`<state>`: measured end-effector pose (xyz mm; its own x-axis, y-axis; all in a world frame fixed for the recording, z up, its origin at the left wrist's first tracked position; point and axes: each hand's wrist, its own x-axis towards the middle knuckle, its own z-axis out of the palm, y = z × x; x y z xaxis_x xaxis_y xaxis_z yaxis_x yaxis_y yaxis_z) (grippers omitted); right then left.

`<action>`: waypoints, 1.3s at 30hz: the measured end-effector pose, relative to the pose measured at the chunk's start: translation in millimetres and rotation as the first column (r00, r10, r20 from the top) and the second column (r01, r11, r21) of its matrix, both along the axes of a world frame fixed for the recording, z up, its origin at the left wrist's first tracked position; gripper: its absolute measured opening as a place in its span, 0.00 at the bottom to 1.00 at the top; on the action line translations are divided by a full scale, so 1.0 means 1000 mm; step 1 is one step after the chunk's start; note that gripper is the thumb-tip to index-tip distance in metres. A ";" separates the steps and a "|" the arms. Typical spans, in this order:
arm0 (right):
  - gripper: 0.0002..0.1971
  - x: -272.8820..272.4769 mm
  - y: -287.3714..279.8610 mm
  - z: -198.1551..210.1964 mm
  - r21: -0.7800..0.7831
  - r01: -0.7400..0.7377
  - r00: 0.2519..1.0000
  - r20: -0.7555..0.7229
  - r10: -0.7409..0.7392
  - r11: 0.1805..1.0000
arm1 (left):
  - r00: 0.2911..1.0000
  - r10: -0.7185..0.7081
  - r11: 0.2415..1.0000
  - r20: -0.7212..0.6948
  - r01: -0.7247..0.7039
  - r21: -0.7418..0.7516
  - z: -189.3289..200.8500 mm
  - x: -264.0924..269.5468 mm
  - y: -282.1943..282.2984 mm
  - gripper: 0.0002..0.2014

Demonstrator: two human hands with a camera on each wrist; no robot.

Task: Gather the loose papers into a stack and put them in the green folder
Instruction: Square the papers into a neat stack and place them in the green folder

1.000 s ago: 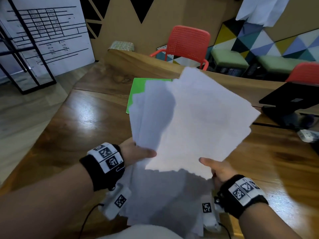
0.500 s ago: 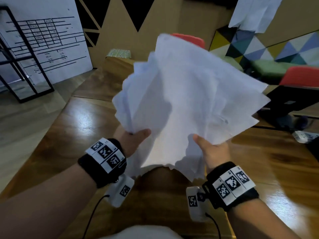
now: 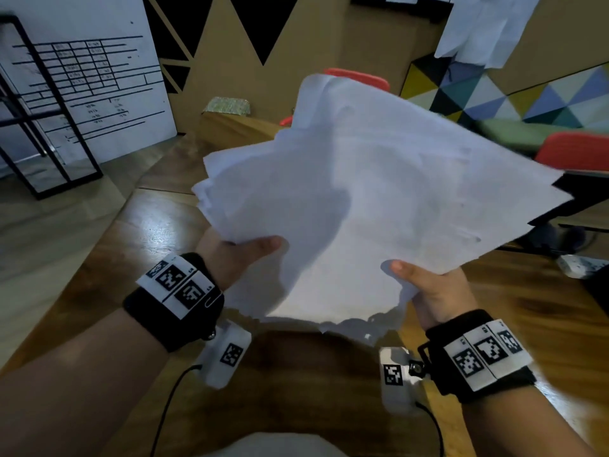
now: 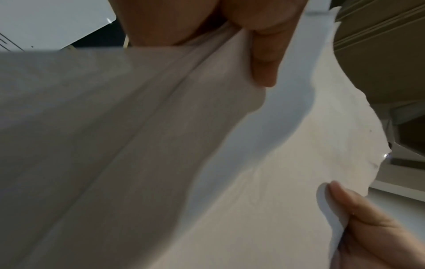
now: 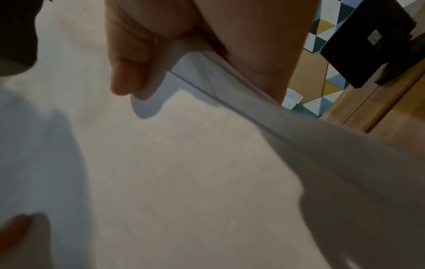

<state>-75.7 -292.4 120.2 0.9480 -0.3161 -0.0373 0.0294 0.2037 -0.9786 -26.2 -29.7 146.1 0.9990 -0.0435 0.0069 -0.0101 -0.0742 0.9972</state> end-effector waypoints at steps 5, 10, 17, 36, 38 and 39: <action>0.48 -0.005 0.010 -0.006 0.033 -0.082 0.996 -0.027 0.082 0.996 | 0.993 -0.120 0.993 0.017 0.120 0.017 -0.013 -0.003 -0.001 0.20; 0.23 -0.002 0.004 -0.005 0.038 -0.087 0.991 0.108 0.082 0.996 | 0.991 -0.134 0.990 -0.009 0.133 -0.043 -0.021 0.003 0.008 0.23; 0.25 -0.006 0.013 -0.013 -0.061 -0.127 0.987 -0.102 0.120 0.990 | 0.987 -0.134 0.991 -0.092 0.135 0.005 -0.020 -0.002 0.000 0.15; 0.32 0.005 0.012 0.016 0.056 -0.058 0.988 0.146 0.049 0.997 | 0.997 -0.056 0.994 0.046 0.060 -0.087 -0.003 0.017 0.005 0.15; 0.23 0.009 0.013 0.013 0.012 -0.060 0.996 0.071 0.059 0.998 | 0.998 -0.066 0.992 -0.013 0.064 -0.108 -0.007 0.016 0.002 0.14; 0.19 0.013 0.014 0.011 -0.010 -0.030 1.000 0.004 0.030 0.999 | 0.998 -0.056 0.994 -0.035 0.052 -0.098 -0.010 0.016 -0.003 0.14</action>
